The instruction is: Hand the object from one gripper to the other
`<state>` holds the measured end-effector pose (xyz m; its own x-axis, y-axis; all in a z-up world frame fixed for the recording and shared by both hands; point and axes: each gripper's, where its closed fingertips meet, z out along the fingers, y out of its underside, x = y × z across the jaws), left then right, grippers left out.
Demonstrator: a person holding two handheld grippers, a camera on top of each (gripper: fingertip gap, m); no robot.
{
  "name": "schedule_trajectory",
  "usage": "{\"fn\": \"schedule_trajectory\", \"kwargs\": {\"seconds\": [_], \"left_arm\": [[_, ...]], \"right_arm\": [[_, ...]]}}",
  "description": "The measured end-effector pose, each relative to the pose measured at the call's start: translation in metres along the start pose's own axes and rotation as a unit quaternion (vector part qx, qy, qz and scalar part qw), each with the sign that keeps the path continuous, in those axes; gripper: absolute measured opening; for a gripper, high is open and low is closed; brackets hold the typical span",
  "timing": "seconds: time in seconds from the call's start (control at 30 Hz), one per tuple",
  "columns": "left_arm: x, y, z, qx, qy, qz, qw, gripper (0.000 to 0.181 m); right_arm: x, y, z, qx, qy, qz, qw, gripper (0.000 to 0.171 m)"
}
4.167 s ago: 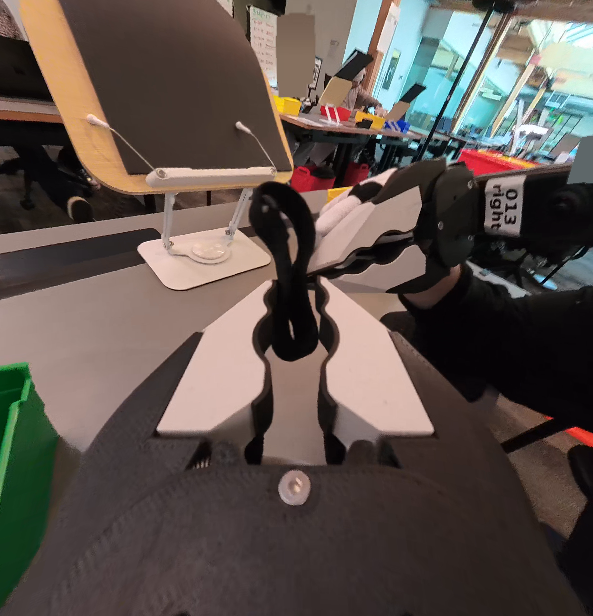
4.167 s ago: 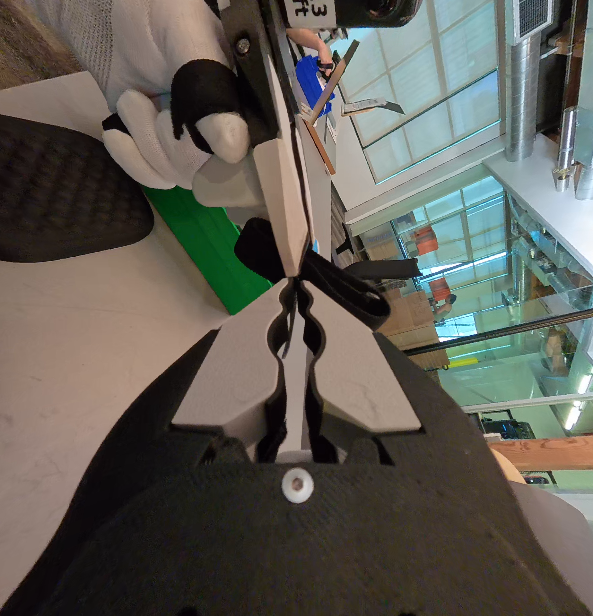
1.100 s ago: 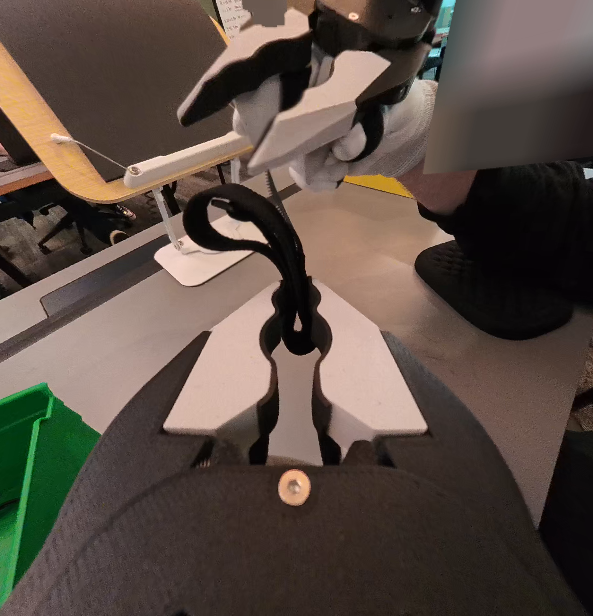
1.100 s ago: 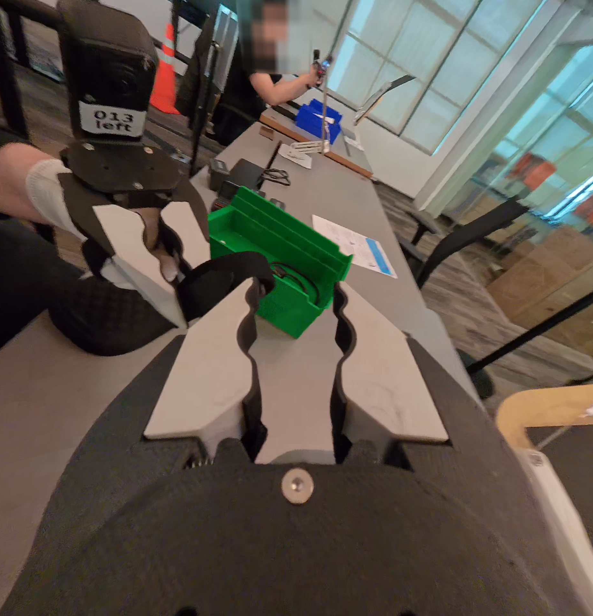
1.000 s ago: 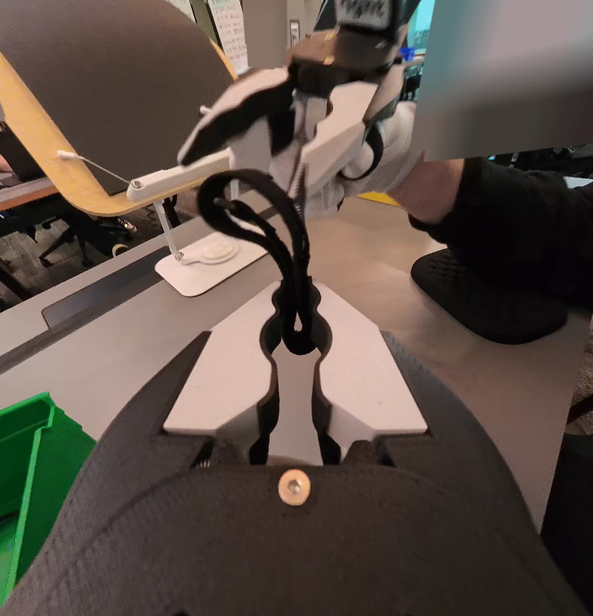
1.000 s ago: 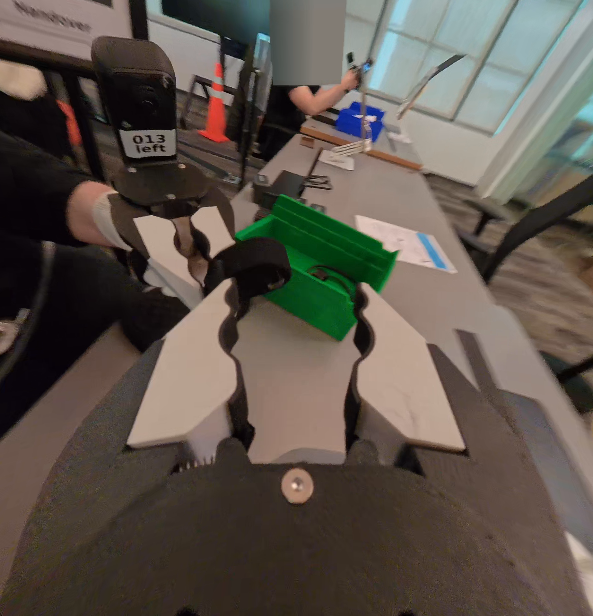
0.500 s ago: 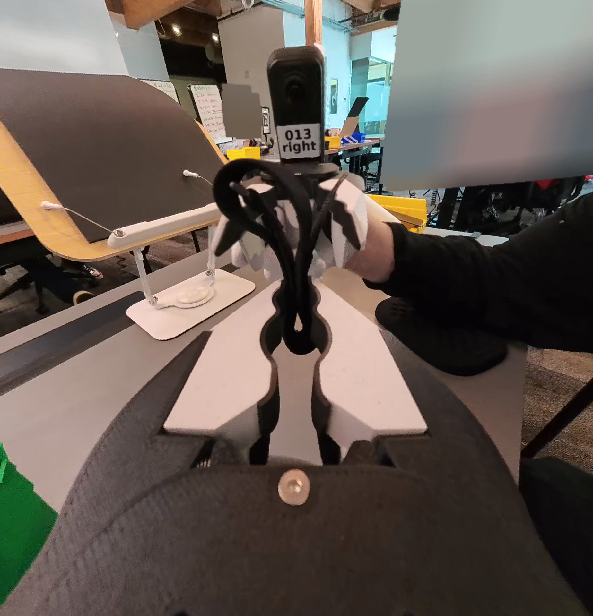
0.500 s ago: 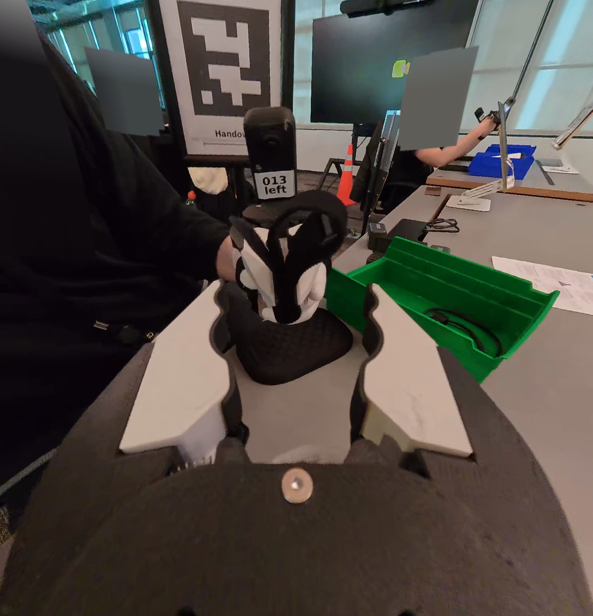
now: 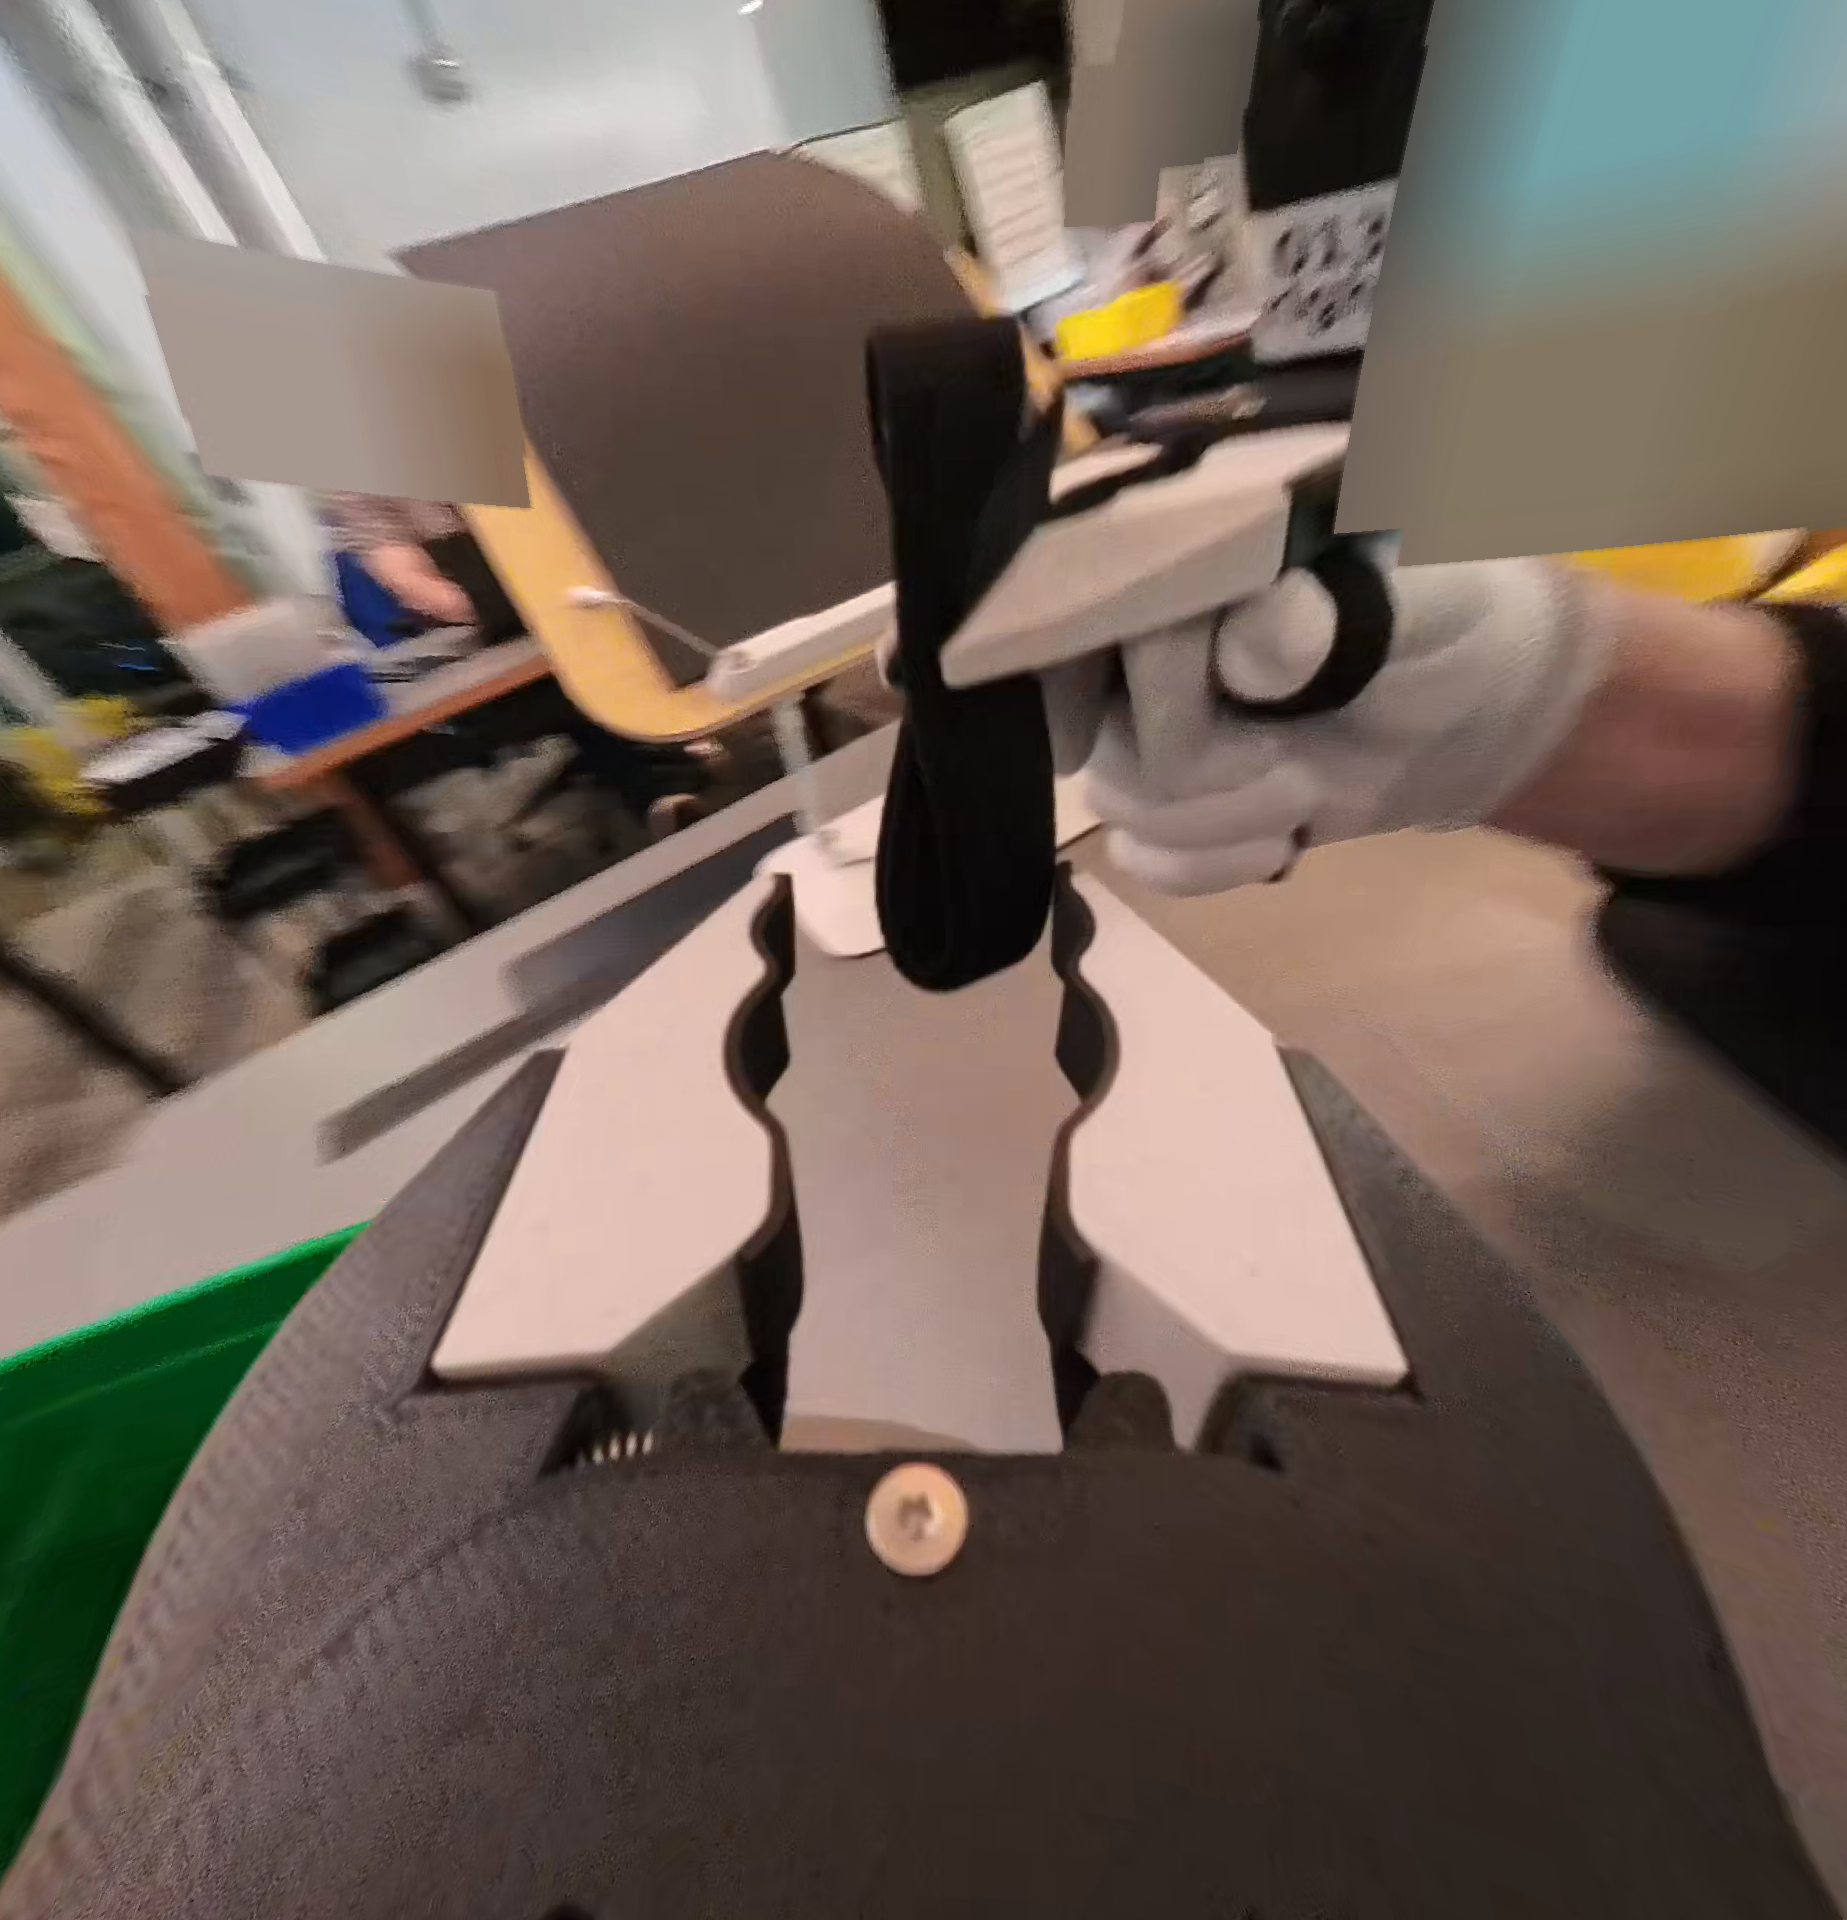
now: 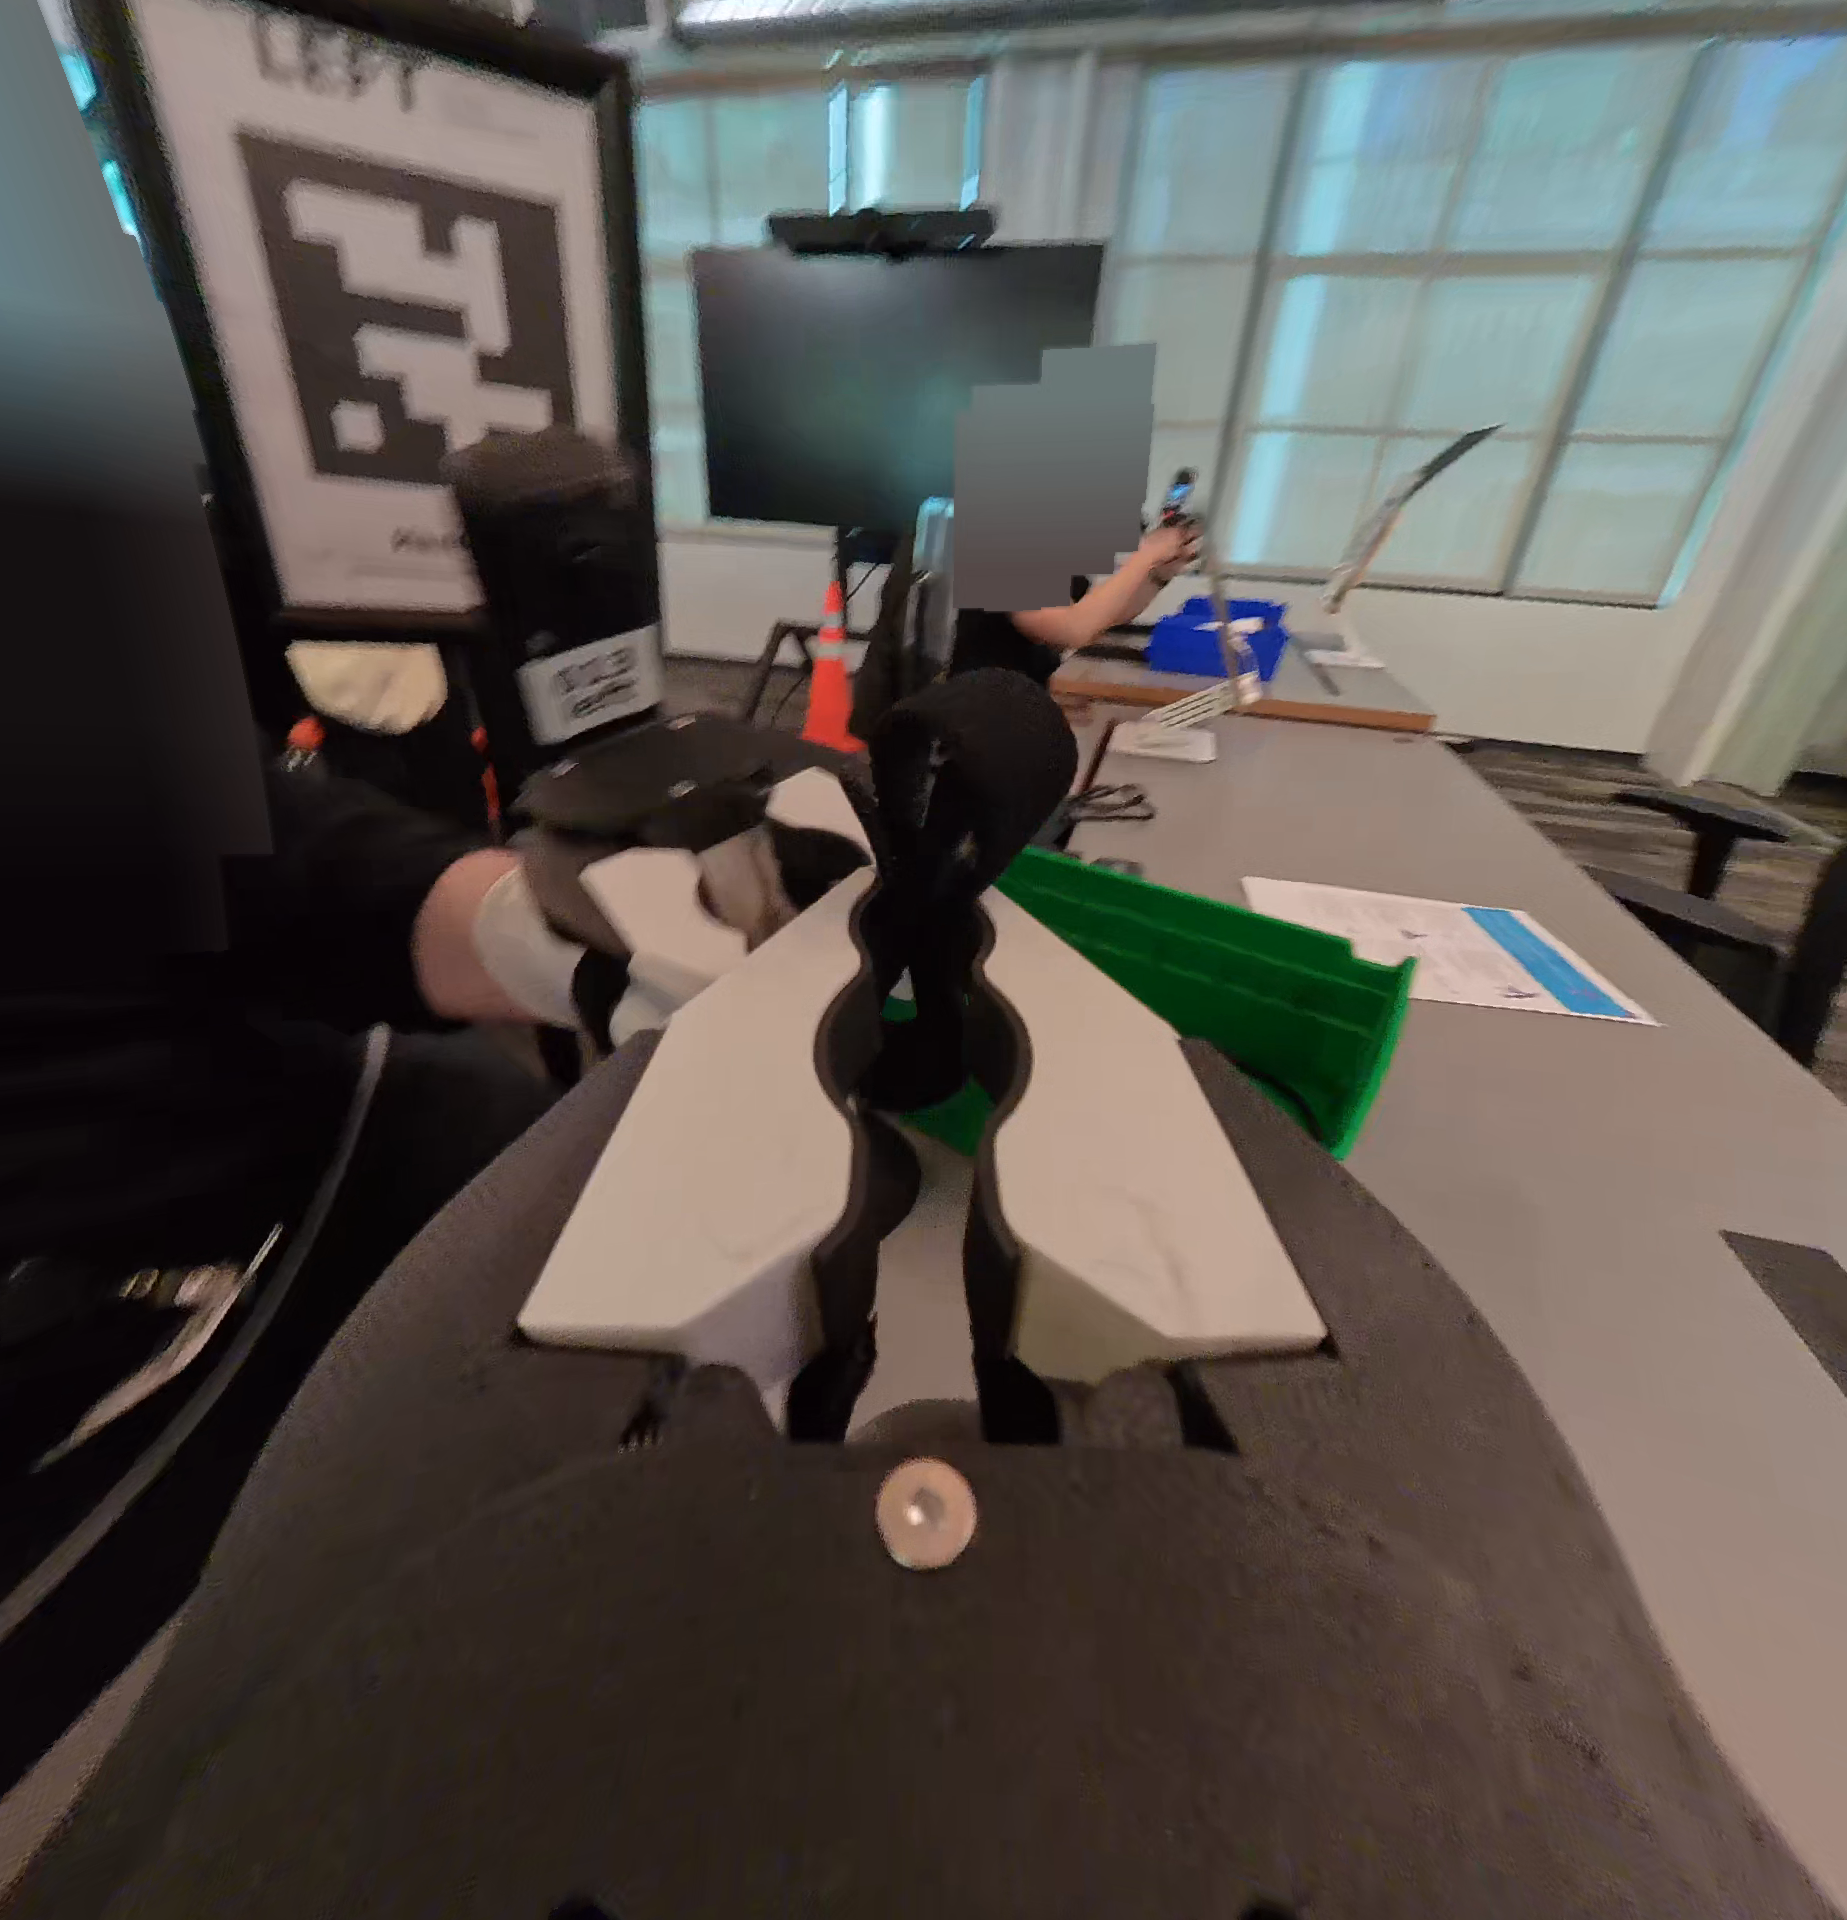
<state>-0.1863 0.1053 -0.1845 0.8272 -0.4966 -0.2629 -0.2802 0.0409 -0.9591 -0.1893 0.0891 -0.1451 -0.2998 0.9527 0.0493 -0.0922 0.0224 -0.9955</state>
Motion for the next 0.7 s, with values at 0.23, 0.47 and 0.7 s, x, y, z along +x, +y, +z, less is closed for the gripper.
{"fn": "schedule_trajectory", "kwargs": {"seconds": [0.23,0.47,0.7], "left_arm": [[-0.020,-0.006,0.008,-0.072,-0.172,0.196,0.963,0.048],[-0.030,-0.005,0.010,-0.103,-0.226,0.247,0.937,0.026],[-0.018,-0.005,0.011,-0.076,-0.146,0.176,0.970,0.016]], "right_arm": [[0.023,-0.004,0.004,0.051,0.087,0.035,0.994,0.006],[0.024,-0.001,0.010,0.052,0.126,0.024,0.990,0.009],[0.017,-0.001,0.011,0.056,0.087,0.008,0.995,0.038]]}}
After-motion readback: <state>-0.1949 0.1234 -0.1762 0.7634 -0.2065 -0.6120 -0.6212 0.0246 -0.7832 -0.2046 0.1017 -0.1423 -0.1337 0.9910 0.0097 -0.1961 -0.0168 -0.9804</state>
